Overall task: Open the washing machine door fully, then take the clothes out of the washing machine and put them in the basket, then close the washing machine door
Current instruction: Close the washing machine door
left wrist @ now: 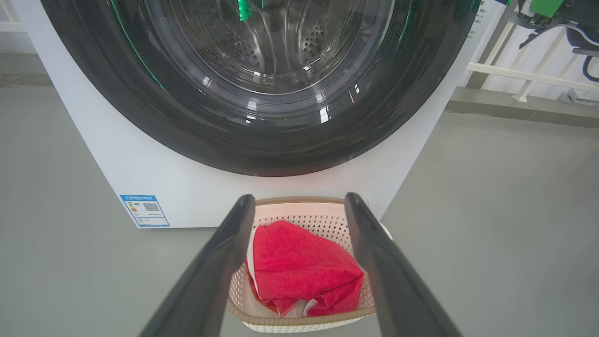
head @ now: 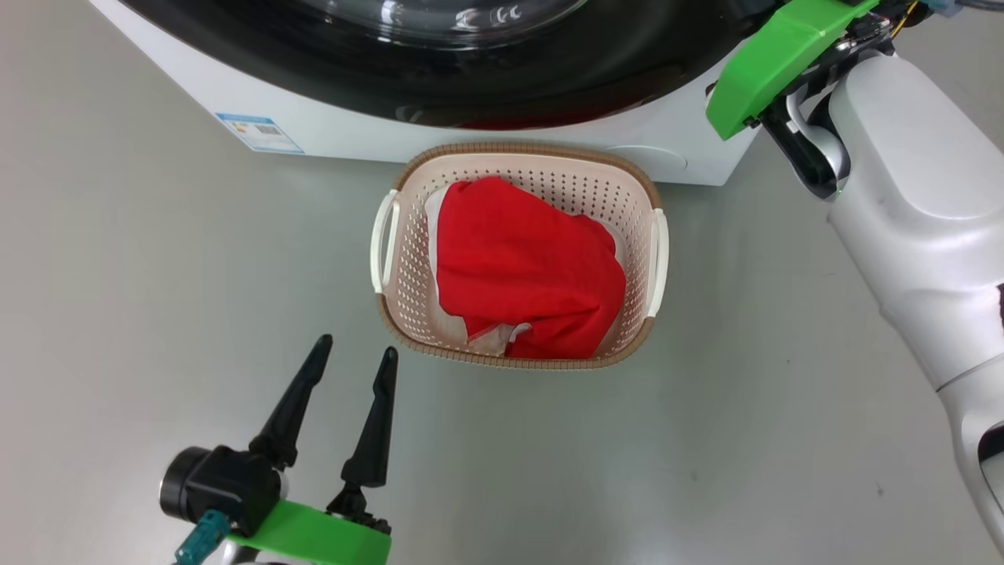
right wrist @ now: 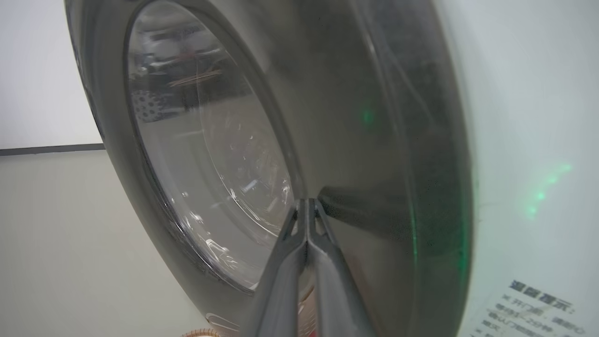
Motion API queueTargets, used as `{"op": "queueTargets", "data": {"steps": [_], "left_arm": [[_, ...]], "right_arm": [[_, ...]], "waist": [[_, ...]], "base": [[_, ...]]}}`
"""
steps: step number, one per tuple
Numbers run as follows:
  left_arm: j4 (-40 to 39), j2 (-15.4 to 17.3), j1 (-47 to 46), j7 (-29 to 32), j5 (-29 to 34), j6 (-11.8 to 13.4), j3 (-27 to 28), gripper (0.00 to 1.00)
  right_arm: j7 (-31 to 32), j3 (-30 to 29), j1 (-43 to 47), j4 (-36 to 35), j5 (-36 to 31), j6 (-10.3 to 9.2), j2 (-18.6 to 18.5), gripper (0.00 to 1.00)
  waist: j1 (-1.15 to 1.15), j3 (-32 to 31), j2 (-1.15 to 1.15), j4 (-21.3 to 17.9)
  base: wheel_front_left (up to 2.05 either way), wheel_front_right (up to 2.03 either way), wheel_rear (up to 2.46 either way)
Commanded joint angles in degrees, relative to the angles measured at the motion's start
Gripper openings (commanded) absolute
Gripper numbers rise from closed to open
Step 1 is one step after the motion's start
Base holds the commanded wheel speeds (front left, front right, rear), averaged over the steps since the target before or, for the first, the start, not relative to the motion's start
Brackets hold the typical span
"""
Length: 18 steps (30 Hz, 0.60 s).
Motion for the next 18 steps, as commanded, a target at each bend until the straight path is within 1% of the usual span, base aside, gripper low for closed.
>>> {"op": "queueTargets", "data": {"steps": [1,3,7,9,10,11,12,18], "left_arm": [[-1.00,0.53,-1.04,-0.45,-0.42,0.41,1.76,1.00],[-0.73,0.53,-0.86,-0.45,-0.19,0.47,2.10,1.00],[-0.11,0.53,0.10,-0.45,0.29,0.59,3.31,1.00],[0.15,0.53,0.66,-0.45,0.60,0.54,4.02,1.00],[0.15,0.53,0.66,-0.45,0.60,0.54,4.02,1.00],[0.19,0.53,0.96,-0.45,0.85,0.49,4.39,1.00],[0.24,0.53,1.30,-0.45,0.99,0.45,4.85,1.00],[0.71,0.53,3.32,-0.45,2.19,0.11,6.94,1.00]], "right_arm": [[-0.37,-3.03,-0.46,-1.34,-1.27,-1.14,-0.48,0.00],[-0.37,-4.02,1.74,-2.27,-2.81,-1.14,0.43,0.00],[-0.37,-4.56,7.16,-6.28,-4.05,-1.14,1.87,0.01],[-0.37,-5.19,10.48,-8.50,-3.85,-1.14,2.10,0.37],[-0.37,-5.19,10.48,-8.50,-3.85,-1.14,2.10,0.37],[-0.37,-5.76,12.21,-9.57,-3.89,-1.14,2.08,0.47],[-0.37,-6.18,14.03,-10.62,-3.98,-1.14,2.16,1.00],[-0.37,-8.38,24.24,-16.33,-5.46,-1.14,2.57,1.00]], "waist": [[0.00,-0.52,0.00,-0.10],[0.00,-1.52,0.00,-0.35],[0.00,-3.88,0.00,-1.43],[0.00,-5.41,0.00,-2.21],[0.00,-5.41,0.00,-2.21],[0.00,-6.20,0.00,-2.69],[0.00,-6.97,0.00,-3.27],[0.00,-11.38,0.00,-6.86]], "base": [[0.00,0.00,0.00],[0.00,0.00,0.00],[0.00,0.00,0.00],[0.00,0.00,0.00],[0.00,0.00,0.00],[0.00,0.00,0.00],[0.00,0.00,0.00],[0.00,0.00,0.00]]}}
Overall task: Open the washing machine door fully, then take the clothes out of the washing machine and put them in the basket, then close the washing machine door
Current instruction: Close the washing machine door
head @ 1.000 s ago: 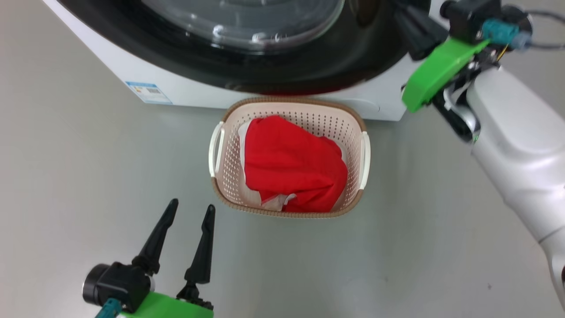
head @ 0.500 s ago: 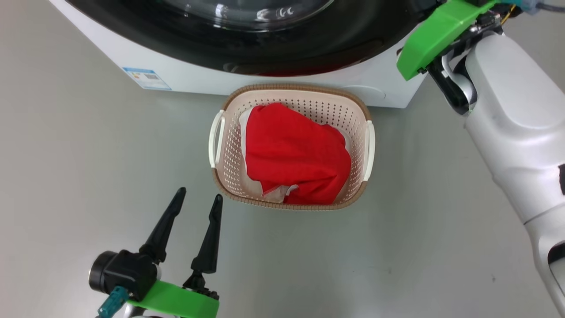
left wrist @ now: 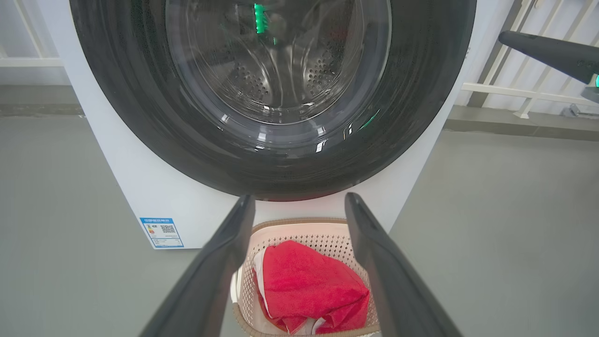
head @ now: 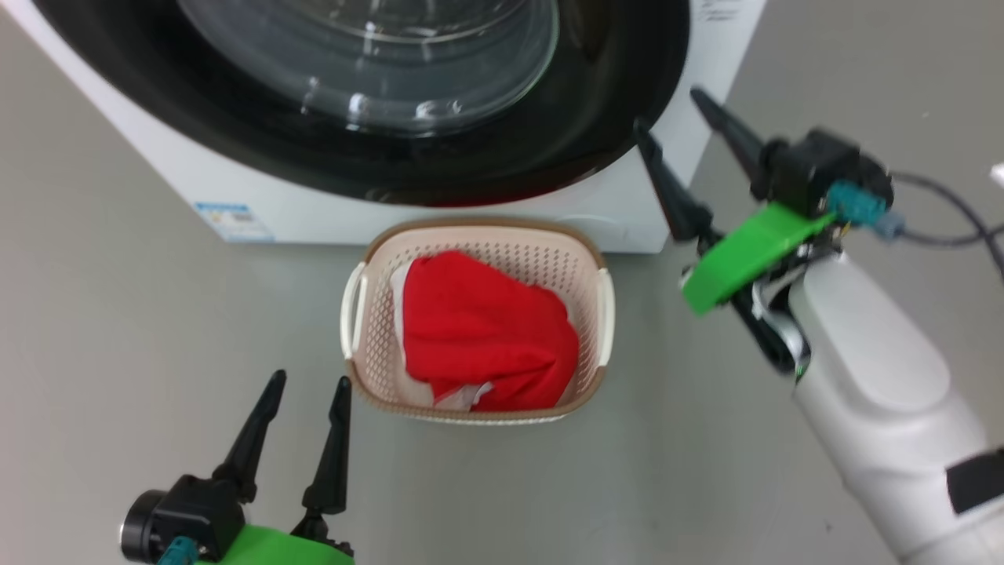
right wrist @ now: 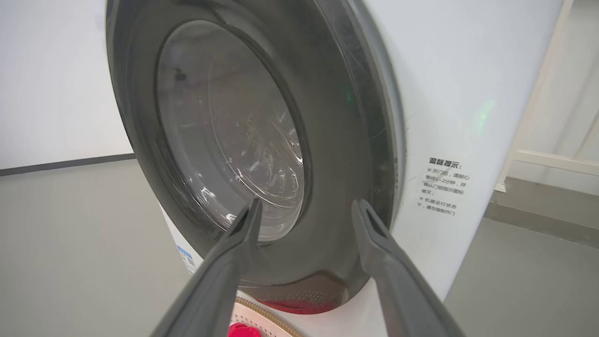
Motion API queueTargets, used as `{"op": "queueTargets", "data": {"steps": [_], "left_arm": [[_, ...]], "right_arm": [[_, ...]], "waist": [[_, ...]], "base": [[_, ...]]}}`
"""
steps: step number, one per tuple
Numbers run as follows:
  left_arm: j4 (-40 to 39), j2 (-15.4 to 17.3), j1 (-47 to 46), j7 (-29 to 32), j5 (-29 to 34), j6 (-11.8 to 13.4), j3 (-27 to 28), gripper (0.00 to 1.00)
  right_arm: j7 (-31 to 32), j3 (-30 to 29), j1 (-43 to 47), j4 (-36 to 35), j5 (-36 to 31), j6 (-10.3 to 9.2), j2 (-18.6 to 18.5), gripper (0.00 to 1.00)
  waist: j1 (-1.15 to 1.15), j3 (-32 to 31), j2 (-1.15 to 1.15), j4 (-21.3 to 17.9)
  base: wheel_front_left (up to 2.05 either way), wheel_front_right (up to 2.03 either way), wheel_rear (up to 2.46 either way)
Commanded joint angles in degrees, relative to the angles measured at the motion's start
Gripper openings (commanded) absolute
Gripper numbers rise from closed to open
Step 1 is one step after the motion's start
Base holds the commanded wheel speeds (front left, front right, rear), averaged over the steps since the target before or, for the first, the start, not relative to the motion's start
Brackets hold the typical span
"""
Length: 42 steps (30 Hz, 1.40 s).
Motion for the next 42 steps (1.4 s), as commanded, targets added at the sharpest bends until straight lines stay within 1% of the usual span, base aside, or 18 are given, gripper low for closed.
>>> {"op": "queueTargets", "data": {"steps": [1,7,15,18,20,23,30,36,42], "left_arm": [[-1.05,0.59,0.28,-0.45,0.54,-0.17,2.22,1.00],[-0.82,0.59,2.12,-0.45,1.01,-0.42,3.98,1.00],[-2.36,0.59,4.37,-0.45,0.79,-0.64,6.55,1.00],[-3.12,0.59,4.96,-0.45,-0.96,-0.76,6.39,1.00],[-3.51,0.59,5.48,-0.45,-1.07,-0.81,6.32,1.00],[-4.49,0.67,6.32,-0.45,-2.14,-0.86,5.33,1.00],[-5.41,1.85,9.08,-0.45,-3.11,-0.88,5.00,1.00],[-6.19,2.19,10.78,-0.45,-2.98,-0.88,5.79,1.00],[-6.29,2.23,12.14,-0.45,-2.56,-0.88,6.42,1.00]], "right_arm": [[-0.36,0.21,1.40,-1.95,-0.54,-0.20,1.23,1.00],[-0.36,-2.34,10.22,-7.00,-3.10,-0.20,1.26,1.00],[-0.36,-7.20,18.93,-15.59,-5.80,-0.20,0.66,1.00],[-0.36,-8.95,22.11,-19.25,-6.28,-0.20,0.38,1.00],[-0.36,-10.00,24.20,-21.37,-6.72,-0.20,0.26,1.00],[-0.36,-11.23,27.28,-23.36,-7.04,-0.20,0.10,1.00],[-0.36,-14.23,34.86,-26.80,-8.19,-0.20,0.33,1.00],[-0.36,-18.32,40.79,-29.05,-8.86,-0.20,1.76,1.00],[-0.36,-20.38,44.36,-30.61,-10.69,-0.20,3.03,1.00]], "waist": [[0.00,-3.40,0.00,-3.17],[0.00,-7.18,0.00,-5.93],[0.00,-9.84,0.00,-8.59],[0.00,-10.67,0.00,-8.79],[0.00,-11.32,0.00,-8.84],[0.00,-12.56,0.00,-8.78],[0.00,-15.38,0.00,-8.29],[0.00,-17.14,0.00,-7.96],[0.00,-18.26,0.00,-8.29]], "base": [[0.00,0.00,0.00],[0.00,0.00,0.00],[0.00,0.00,0.00],[0.00,0.00,0.00],[0.00,0.00,0.00],[0.00,0.00,0.00],[0.00,0.00,0.00],[0.00,0.00,0.00],[0.00,0.00,0.00]]}}
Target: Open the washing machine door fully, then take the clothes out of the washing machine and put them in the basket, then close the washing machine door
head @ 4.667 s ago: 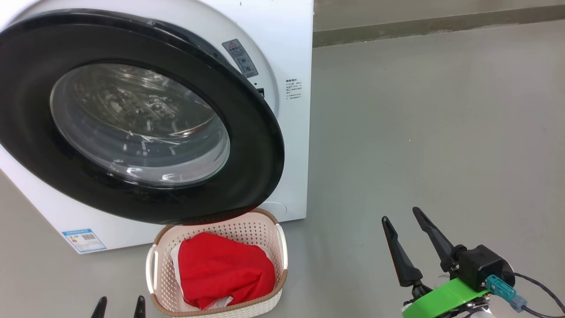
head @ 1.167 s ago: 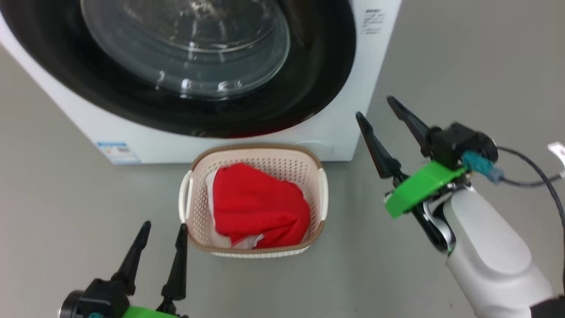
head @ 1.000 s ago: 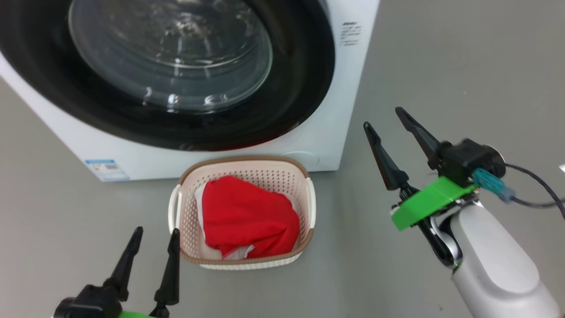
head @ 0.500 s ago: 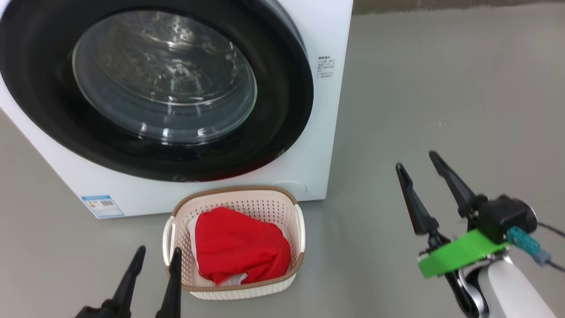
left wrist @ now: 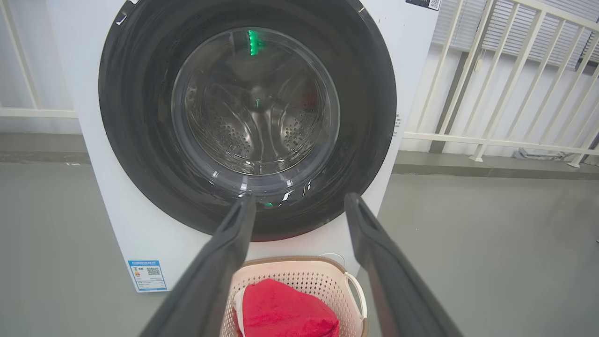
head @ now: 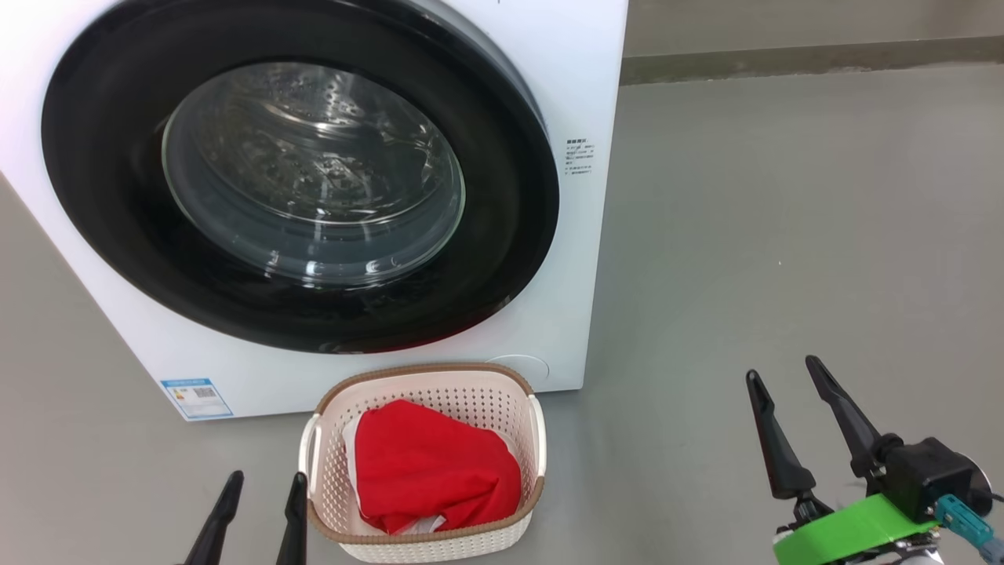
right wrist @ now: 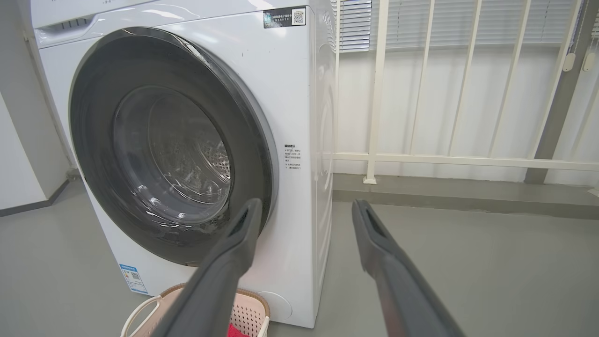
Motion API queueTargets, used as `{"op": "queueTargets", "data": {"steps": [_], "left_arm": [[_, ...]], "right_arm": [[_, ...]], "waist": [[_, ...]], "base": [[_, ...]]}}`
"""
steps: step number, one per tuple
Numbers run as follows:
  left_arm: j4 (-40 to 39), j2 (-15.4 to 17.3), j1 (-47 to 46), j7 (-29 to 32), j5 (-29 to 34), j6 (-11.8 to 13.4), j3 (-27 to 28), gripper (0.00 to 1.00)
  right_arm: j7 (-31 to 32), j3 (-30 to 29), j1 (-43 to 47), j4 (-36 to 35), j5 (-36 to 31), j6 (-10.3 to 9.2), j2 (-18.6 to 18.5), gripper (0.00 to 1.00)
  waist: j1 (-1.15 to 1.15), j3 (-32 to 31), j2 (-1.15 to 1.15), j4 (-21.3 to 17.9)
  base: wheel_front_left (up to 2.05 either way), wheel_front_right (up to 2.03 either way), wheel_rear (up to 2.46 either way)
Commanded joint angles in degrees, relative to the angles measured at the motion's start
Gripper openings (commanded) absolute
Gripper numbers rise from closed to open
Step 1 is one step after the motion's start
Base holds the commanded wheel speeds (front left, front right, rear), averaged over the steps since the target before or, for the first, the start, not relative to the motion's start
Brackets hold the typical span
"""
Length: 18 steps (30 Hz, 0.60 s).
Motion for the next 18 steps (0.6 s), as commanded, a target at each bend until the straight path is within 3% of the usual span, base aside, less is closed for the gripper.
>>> {"op": "queueTargets", "data": {"steps": [1,18], "left_arm": [[-1.67,0.59,-0.95,-0.45,0.59,-0.30,2.14,1.00],[-1.36,0.20,-0.05,-0.45,1.06,-0.30,2.96,1.00]], "right_arm": [[-0.36,0.81,-0.48,-1.80,-0.60,-0.06,-0.25,1.00],[-0.36,0.02,1.11,-1.87,-1.61,-0.06,0.36,1.00]], "waist": [[0.00,-0.24,0.00,-0.15],[0.00,-1.49,0.00,-0.60]], "base": [[0.00,0.00,0.00],[0.00,0.00,0.00]]}}
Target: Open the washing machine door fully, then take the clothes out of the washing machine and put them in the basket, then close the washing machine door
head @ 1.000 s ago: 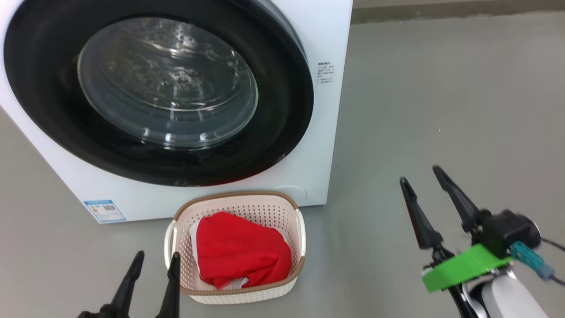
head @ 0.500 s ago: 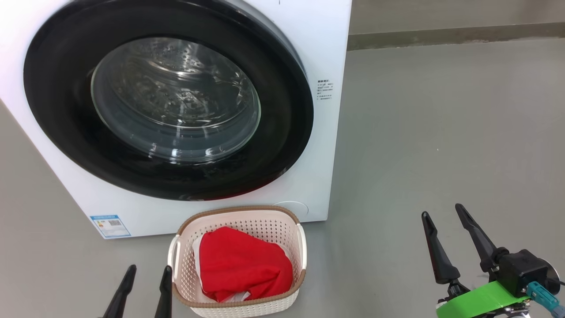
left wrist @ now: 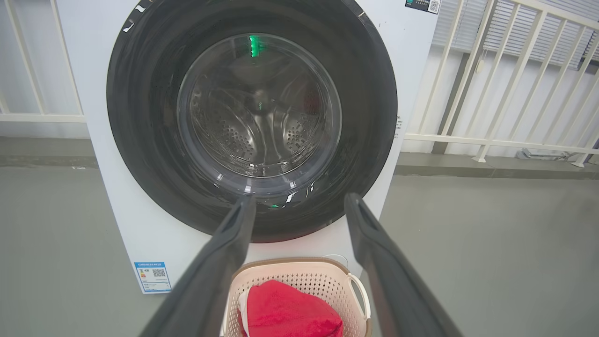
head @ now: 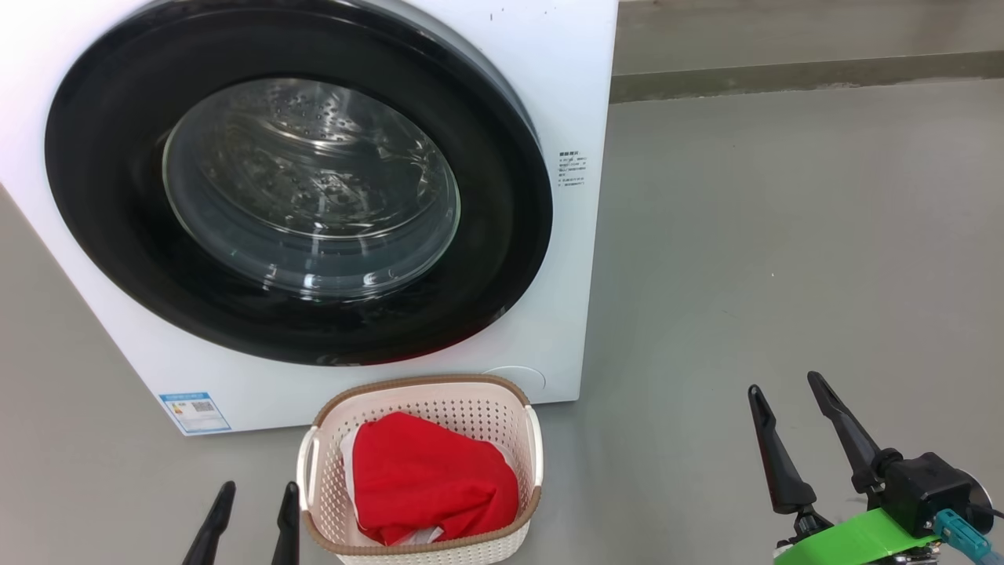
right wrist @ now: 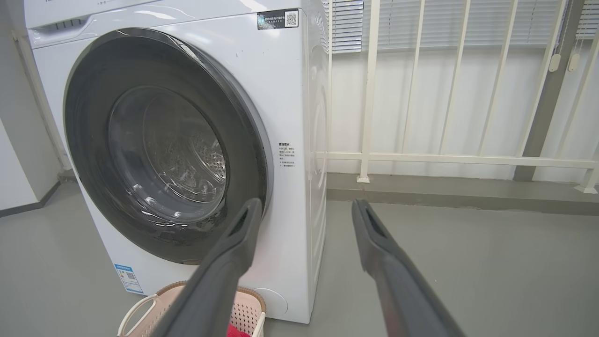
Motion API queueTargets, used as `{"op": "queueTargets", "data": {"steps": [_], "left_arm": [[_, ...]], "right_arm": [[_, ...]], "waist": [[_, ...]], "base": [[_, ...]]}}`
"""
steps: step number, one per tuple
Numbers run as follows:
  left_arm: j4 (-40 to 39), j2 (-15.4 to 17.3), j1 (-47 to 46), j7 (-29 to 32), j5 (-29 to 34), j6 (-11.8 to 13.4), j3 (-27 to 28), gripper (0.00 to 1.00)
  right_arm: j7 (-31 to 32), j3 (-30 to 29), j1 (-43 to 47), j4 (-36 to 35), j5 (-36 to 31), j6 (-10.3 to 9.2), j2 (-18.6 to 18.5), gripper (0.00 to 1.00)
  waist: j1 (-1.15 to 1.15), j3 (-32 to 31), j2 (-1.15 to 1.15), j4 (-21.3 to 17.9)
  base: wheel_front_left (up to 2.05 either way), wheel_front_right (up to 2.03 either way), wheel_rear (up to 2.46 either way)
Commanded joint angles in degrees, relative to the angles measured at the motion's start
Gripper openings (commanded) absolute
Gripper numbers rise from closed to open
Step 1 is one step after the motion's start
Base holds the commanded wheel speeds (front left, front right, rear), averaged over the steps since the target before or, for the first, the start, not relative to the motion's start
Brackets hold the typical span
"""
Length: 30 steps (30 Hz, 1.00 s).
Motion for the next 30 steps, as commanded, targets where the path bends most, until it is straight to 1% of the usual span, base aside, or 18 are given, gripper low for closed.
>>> {"op": "queueTargets", "data": {"steps": [1,3,4,8,10,15,19,30], "left_arm": [[-1.21,0.20,-1.16,-0.45,0.87,-0.30,2.01,1.00],[-1.00,0.18,-1.08,-0.45,1.20,-0.30,1.87,1.00],[0.29,-0.01,0.00,0.00,0.62,0.00,-0.02,0.00],[3.07,-0.89,0.11,0.39,0.58,0.05,-0.47,0.00],[3.20,-0.89,-0.13,0.70,-0.68,0.05,-0.40,0.00],[3.39,-0.88,-0.65,1.53,-3.90,0.03,-0.18,0.00],[3.66,-0.87,-1.12,2.17,-6.43,0.02,-0.01,0.00],[4.27,-0.86,-2.36,3.81,-12.78,-0.01,0.44,0.00]], "right_arm": [[-0.36,1.00,-0.99,-1.51,-0.74,-0.06,-0.48,1.00],[-0.36,1.06,-0.98,-1.47,-0.79,-0.06,-0.41,1.00],[0.00,0.02,0.00,0.00,-0.06,0.00,0.09,0.00],[0.06,0.38,0.76,2.72,0.24,0.00,0.71,0.00],[0.40,0.25,0.59,2.83,1.49,0.00,0.72,0.00],[1.27,-0.06,0.28,2.89,4.67,0.00,0.73,0.00],[1.94,-0.28,-0.01,3.05,7.18,-0.01,0.74,0.00],[3.61,-0.86,-0.81,3.39,13.51,-0.01,0.75,0.00]], "waist": [[0.00,-0.06,0.00,-0.03],[0.00,-0.14,0.00,-0.08],[0.00,-0.14,0.00,-0.08],[0.00,-0.16,0.00,-0.09],[0.01,-0.11,0.00,-0.09],[0.13,-0.06,0.00,-0.08],[0.01,0.18,0.00,-0.08],[0.00,0.54,0.00,-0.06]], "base": [[0.00,0.00,0.00],[0.00,0.00,0.00],[0.00,0.00,0.00],[0.00,0.00,0.00],[0.00,0.00,0.00],[0.00,0.00,0.00],[0.00,0.00,0.00],[0.00,0.00,0.00]]}}
